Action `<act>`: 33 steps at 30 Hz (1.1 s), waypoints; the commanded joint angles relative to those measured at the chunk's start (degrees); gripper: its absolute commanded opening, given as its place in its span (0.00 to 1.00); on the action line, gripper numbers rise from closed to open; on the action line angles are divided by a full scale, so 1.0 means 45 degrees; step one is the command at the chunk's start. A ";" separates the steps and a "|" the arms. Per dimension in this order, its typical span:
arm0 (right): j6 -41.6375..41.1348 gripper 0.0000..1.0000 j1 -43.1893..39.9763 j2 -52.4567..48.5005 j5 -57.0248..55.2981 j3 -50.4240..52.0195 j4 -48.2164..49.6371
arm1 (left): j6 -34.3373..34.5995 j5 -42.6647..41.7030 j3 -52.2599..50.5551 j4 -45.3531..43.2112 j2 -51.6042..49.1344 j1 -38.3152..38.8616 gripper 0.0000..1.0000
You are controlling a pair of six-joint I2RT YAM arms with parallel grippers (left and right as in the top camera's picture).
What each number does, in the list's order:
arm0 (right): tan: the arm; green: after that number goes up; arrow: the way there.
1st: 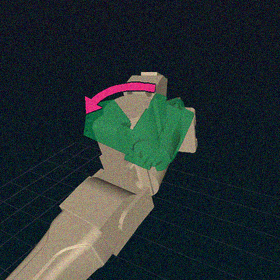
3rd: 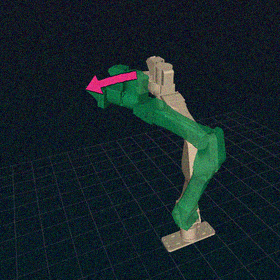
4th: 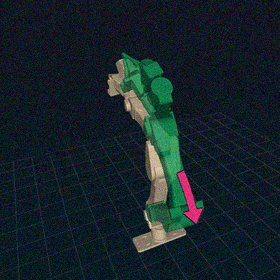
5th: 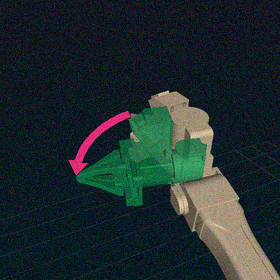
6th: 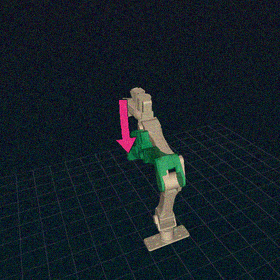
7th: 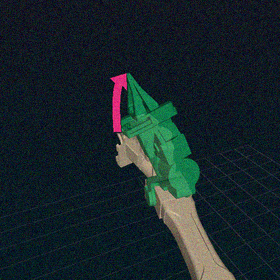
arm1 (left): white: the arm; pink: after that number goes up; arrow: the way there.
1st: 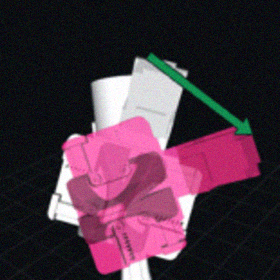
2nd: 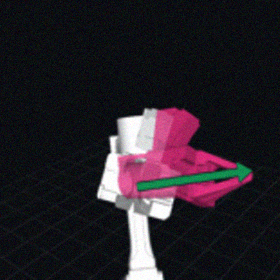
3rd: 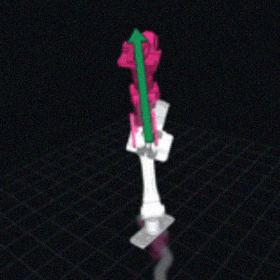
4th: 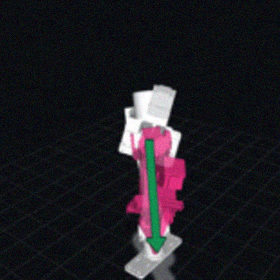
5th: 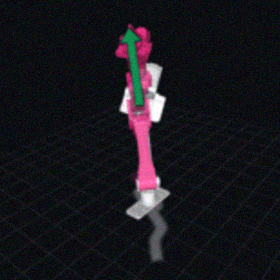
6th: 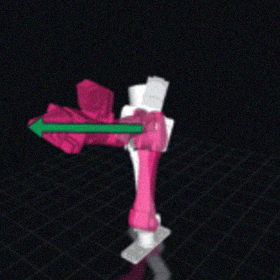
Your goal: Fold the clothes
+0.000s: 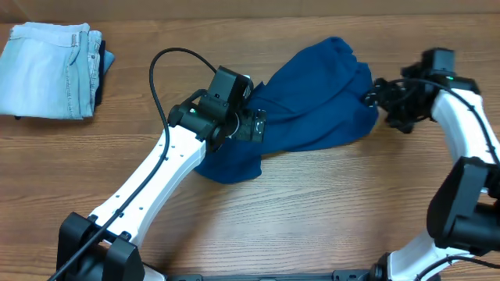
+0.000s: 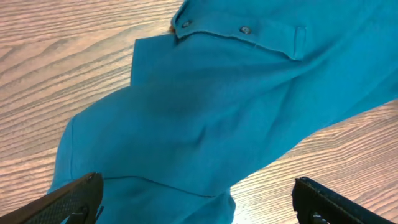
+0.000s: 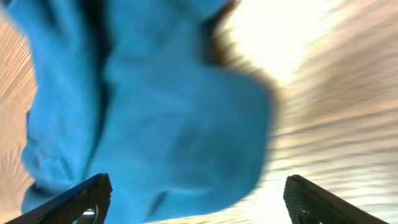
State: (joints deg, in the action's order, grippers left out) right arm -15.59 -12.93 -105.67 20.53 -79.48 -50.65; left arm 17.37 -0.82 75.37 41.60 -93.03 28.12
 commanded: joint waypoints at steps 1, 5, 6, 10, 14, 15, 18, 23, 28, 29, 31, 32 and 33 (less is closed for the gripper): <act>0.0593 0.97 -0.0073 0.0121 0.0005 0.0160 0.0155 | -0.0442 -0.0165 0.0287 -0.0175 -0.0063 0.0010 1.00; 0.0418 0.99 0.0024 -0.0219 -0.0121 0.1117 0.1282 | -0.0437 -0.0170 0.0287 -0.0209 -0.0063 0.0015 1.00; 0.0355 0.99 0.0019 -0.0335 -0.0121 0.1457 0.1734 | -0.0432 -0.0175 0.0287 -0.0165 -0.0063 0.0015 1.00; 0.0185 0.97 -0.0073 -0.0568 0.0073 0.2093 0.2317 | -0.0442 -0.0204 0.0287 0.0092 -0.0063 0.0010 1.00; 0.0534 0.83 0.0087 -0.0612 0.1044 0.2293 0.2807 | -0.0471 -0.0204 0.0287 0.0073 -0.0063 0.0010 1.00; 0.0515 0.79 0.0189 -0.0612 0.1209 0.2293 0.2929 | -0.0486 -0.0204 0.0287 0.0029 -0.0063 0.0010 1.00; 0.0510 0.49 0.0452 -0.0612 0.1224 0.2293 0.3186 | -0.0486 -0.0199 0.0287 -0.0049 -0.0063 0.0010 1.00; 0.0481 0.13 0.0549 -0.0520 0.1263 0.2288 0.3036 | -0.0486 -0.0151 0.0287 -0.0010 -0.0063 0.0010 1.00; 0.1044 0.04 0.0039 0.0622 0.1243 0.0918 0.1277 | -0.0539 -0.0155 0.0287 -0.0024 -0.0063 0.0010 1.00; 0.1117 0.04 -0.0010 0.0889 0.1268 0.0602 0.0996 | -0.0588 -0.0155 0.0287 -0.0034 -0.0063 0.0010 1.00; 0.1161 0.04 -0.0039 0.1574 0.1268 -0.0267 0.0272 | -0.0646 -0.0151 0.0287 -0.0073 -0.0063 0.0010 1.00; 0.1166 0.04 -0.0034 0.2011 0.1268 -0.0850 -0.0131 | -0.0680 -0.0151 0.0287 -0.0102 -0.0063 0.0010 1.00; 0.1171 0.04 0.0029 0.2346 0.1268 -0.1316 -0.0355 | -0.0680 -0.0151 0.0287 -0.0126 -0.0063 0.0010 1.00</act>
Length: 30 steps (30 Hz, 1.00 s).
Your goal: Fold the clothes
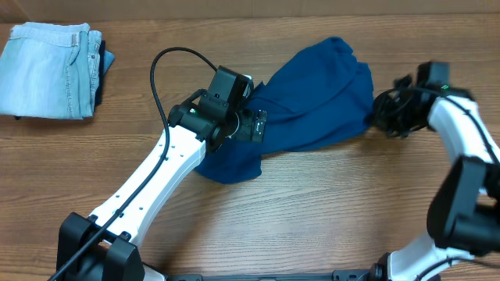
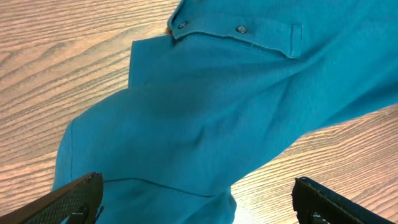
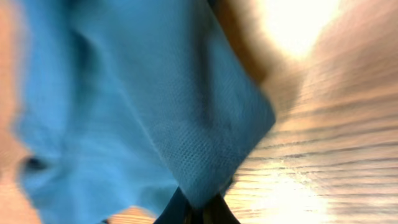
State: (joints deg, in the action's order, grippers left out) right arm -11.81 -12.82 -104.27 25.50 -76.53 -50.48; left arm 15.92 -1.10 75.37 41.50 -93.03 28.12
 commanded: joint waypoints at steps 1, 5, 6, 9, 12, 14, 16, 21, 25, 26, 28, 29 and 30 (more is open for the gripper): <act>0.0393 0.04 0.0068 0.2346 0.0160 -0.2404 -0.0539 | -0.0355 -0.0087 0.0287 -0.0146 -0.0063 0.0010 1.00; 0.0695 0.04 0.0165 0.3249 -0.0301 -0.3959 -0.0520 | -0.0355 -0.0092 0.0287 -0.0325 -0.0063 0.0010 1.00; 0.0690 0.04 0.0165 0.3332 -0.0437 -0.4260 -0.0491 | -0.0355 -0.0092 0.0287 -0.0325 -0.0063 0.0010 1.00; 0.0631 0.04 0.0131 0.3337 -0.0510 -0.4775 -0.0393 | -0.0355 -0.0092 0.0287 -0.0316 -0.0063 0.0010 1.00; 0.0641 0.04 0.0209 0.3337 -0.0505 -0.4775 -0.0296 | -0.0355 -0.0092 0.0287 -0.0316 -0.0063 0.0010 1.00; 0.0636 0.04 0.0248 0.3337 -0.0500 -0.4775 -0.0238 | -0.0350 -0.0107 0.0287 -0.0321 -0.0063 0.0015 1.00; 0.0636 0.04 0.0321 0.3337 -0.0393 -0.4775 -0.0185 | -0.0355 -0.0209 0.0287 -0.0316 -0.0063 0.0015 1.00; 0.0631 0.04 0.1132 0.3162 -0.0015 -0.4755 0.0593 | -0.0355 -0.0427 0.0287 -0.0325 -0.0063 0.0044 1.00; 0.0627 0.04 0.1481 0.2798 -0.2055 -0.4755 0.1919 | -0.0355 -0.0432 0.0287 -0.0267 -0.0068 0.0049 1.00; 0.0627 0.04 0.1481 0.2696 -0.2351 -0.4755 0.2123 | -0.0355 -0.0432 0.0287 -0.0228 -0.0068 0.0058 1.00; 0.0641 0.04 0.1404 0.2409 -0.2667 -0.4755 0.2594 | -0.0355 -0.0432 0.0287 -0.0083 -0.0068 0.0097 1.00; 0.0646 0.04 0.1375 0.2283 -0.2662 -0.4755 0.2735 | -0.0355 -0.0432 0.0287 -0.0024 -0.0068 0.0097 1.00; 0.0646 0.05 0.1336 0.2098 -0.2662 -0.4755 0.2832 | -0.0355 -0.0432 0.0287 0.0058 -0.0068 0.0097 1.00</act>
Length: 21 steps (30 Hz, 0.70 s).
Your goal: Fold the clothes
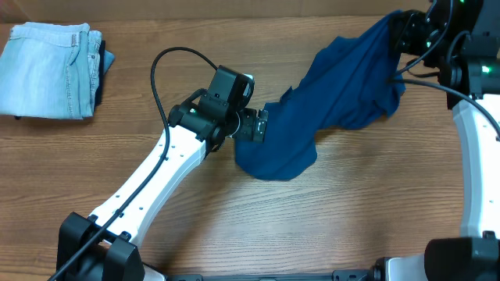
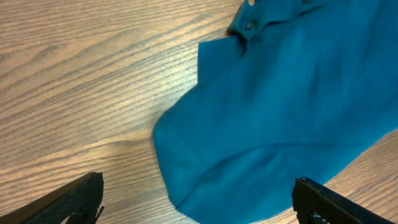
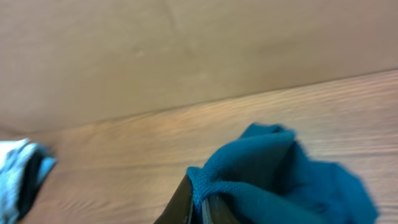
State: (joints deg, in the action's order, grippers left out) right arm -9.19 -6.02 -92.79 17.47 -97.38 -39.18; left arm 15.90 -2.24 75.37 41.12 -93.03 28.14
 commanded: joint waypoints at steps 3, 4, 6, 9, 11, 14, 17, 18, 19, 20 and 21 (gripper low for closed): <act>0.0155 0.30 -0.0180 -0.1064 -0.0889 -0.0121 0.0248 | -0.0350 -0.0233 0.0287 0.0160 -0.0068 0.0097 1.00; 0.0170 0.41 -0.0180 -0.1234 -0.0894 -0.0121 0.0112 | -0.0355 -0.0296 0.0287 0.0136 -0.0068 0.0097 1.00; 0.0170 0.63 -0.0189 -0.1506 -0.0894 -0.0121 -0.0228 | -0.0350 -0.0423 0.0287 0.0141 -0.0068 0.0097 1.00; 0.0155 0.75 -0.0306 -0.1758 -0.1122 -0.0121 -0.0826 | -0.0350 -0.0423 0.0287 0.0228 -0.0063 0.0097 1.00; 0.0141 0.81 -0.0491 -0.1821 -0.1112 -0.0121 -0.1413 | -0.0350 -0.0432 0.0287 0.0253 -0.0068 0.0102 1.00; -0.0393 0.80 -0.0767 -0.1841 -0.1001 -0.0112 -0.2856 | -0.0350 -0.0515 0.0287 0.0233 -0.0068 0.0102 1.00; -0.0690 0.68 -0.0816 -0.1899 -0.0486 -0.0102 -0.4818 | -0.0350 -0.0515 0.0287 0.0233 -0.0068 0.0097 1.00; -0.0704 0.68 -0.0733 -0.1977 -0.0340 -0.0092 -0.5265 | -0.0350 -0.0510 0.0287 0.0233 -0.0068 0.0097 1.00; -0.0719 0.68 -0.0631 -0.2055 -0.0340 -0.0058 -0.5566 | -0.0350 -0.0510 0.0287 0.0228 -0.0068 0.0097 1.00; -0.0719 0.69 -0.0505 -0.2157 -0.0345 0.0049 -0.5751 | -0.0350 -0.0510 0.0287 0.0223 -0.0068 0.0097 1.00; -0.0763 0.68 -0.0413 -0.2215 -0.0340 0.0175 -0.5824 | -0.0350 -0.0510 0.0287 0.0214 -0.0068 0.0097 1.00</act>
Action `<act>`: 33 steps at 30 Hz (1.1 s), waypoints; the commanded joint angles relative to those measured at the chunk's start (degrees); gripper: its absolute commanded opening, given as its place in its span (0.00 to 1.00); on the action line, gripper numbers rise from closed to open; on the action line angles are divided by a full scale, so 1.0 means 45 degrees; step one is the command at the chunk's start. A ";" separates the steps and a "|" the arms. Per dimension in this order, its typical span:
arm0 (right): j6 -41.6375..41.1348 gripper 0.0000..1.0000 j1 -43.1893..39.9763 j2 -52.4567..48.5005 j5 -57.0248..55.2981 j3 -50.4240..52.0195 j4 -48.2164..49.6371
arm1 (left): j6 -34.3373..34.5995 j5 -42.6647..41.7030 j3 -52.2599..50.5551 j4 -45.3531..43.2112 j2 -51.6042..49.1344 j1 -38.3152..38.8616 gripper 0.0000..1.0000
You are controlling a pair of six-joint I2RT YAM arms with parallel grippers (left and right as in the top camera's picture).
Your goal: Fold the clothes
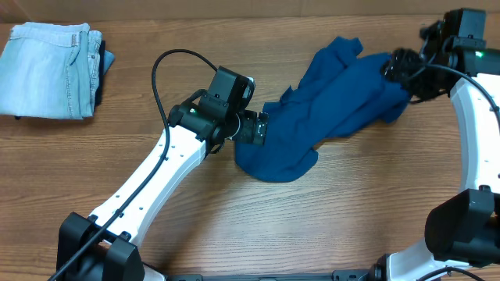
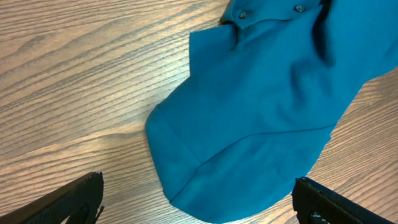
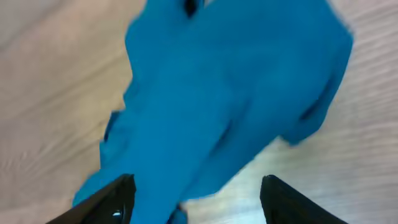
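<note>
A dark blue button-up shirt (image 1: 336,109) lies crumpled on the wooden table (image 1: 312,226), stretched from its lower left end to the back right. Two of its buttons (image 2: 242,14) show in the left wrist view. My left gripper (image 1: 256,129) hovers open over the shirt's lower left end (image 2: 249,124), its fingers spread wide with nothing between them (image 2: 196,208). My right gripper (image 1: 400,69) is over the shirt's right end, open, with the cloth (image 3: 224,93) lying loose below it (image 3: 199,205).
A folded stack of light blue jeans (image 1: 51,70) with a darker garment beneath it sits at the back left corner. The left arm (image 1: 156,187) crosses the table's middle diagonally. The table's back edge runs just behind the shirt.
My right gripper was shut on the shirt's edge, holding it raised at the back right. Now it is open and lower, and the shirt lies slack on the table. The left arm has stayed put.
My right gripper stood open at the shirt's right edge, then was shut on that edge. After that it held the cloth lifted and drawn to the right, off from under my left gripper. Now the shirt is let go, lying further right.
</note>
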State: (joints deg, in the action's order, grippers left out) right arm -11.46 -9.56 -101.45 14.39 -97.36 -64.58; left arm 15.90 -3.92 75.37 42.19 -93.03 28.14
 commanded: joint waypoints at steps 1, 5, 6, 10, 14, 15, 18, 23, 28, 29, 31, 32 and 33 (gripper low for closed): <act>-0.0510 0.70 0.0539 -0.0389 0.0345 0.0495 -0.0185 | -0.0350 -0.0136 0.0287 -0.0058 -0.0068 0.0097 1.00; -0.0714 0.73 0.1209 -0.0525 0.1749 0.2025 0.0699 | -0.0355 -0.0374 0.0287 -0.0019 -0.0068 0.0102 1.00; -0.0699 0.75 0.1355 -0.0525 0.1987 0.2278 0.0884 | -0.0355 -0.0476 0.0287 0.0005 -0.0068 0.0102 1.00; -0.0801 0.81 0.2375 -0.0534 0.2069 0.3594 0.1491 | -0.0495 -0.0316 0.0287 0.0393 -0.0068 0.0097 1.00; -0.1151 0.78 0.3245 -0.0534 0.2055 0.4464 0.2234 | -0.0491 -0.0325 0.0287 0.0408 -0.0063 0.0097 1.00; -0.1423 0.74 0.3385 -0.0534 0.2055 0.4575 0.2380 | -0.0495 -0.0325 0.0287 0.0418 -0.0063 0.0097 1.00; -0.1914 0.71 0.3696 -0.0534 0.2016 0.4702 0.2385 | -0.0491 -0.0325 0.0287 0.0525 -0.0063 0.0097 1.00; -0.2176 0.77 0.3769 -0.0534 0.1579 0.4707 0.1253 | -0.0491 -0.0330 0.0287 0.0612 -0.0063 0.0097 1.00; -0.2191 0.80 0.3784 -0.0534 0.1710 0.4857 0.1554 | -0.0491 -0.0325 0.0287 0.0408 -0.0063 0.0097 1.00; -0.2307 0.79 0.3784 -0.0534 0.1855 0.4998 0.1685 | -0.0491 -0.0325 0.0287 0.0369 -0.0063 0.0097 1.00; -0.2633 0.79 0.3784 -0.0534 0.2171 0.5542 0.2137 | -0.0491 -0.0325 0.0287 0.0267 -0.0063 0.0097 1.00; -0.2744 0.78 0.3784 -0.0534 0.2414 0.5945 0.2603 | -0.0491 -0.0325 0.0287 0.0272 -0.0063 0.0097 1.00; -0.2749 0.74 0.3779 -0.0534 0.2696 0.6271 0.3089 | -0.0491 -0.0321 0.0287 0.0277 -0.0063 0.0097 1.00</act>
State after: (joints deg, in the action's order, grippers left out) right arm -21.93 7.38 -103.98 23.09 -73.65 -54.22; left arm 14.63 -4.75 75.37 43.72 -93.03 28.14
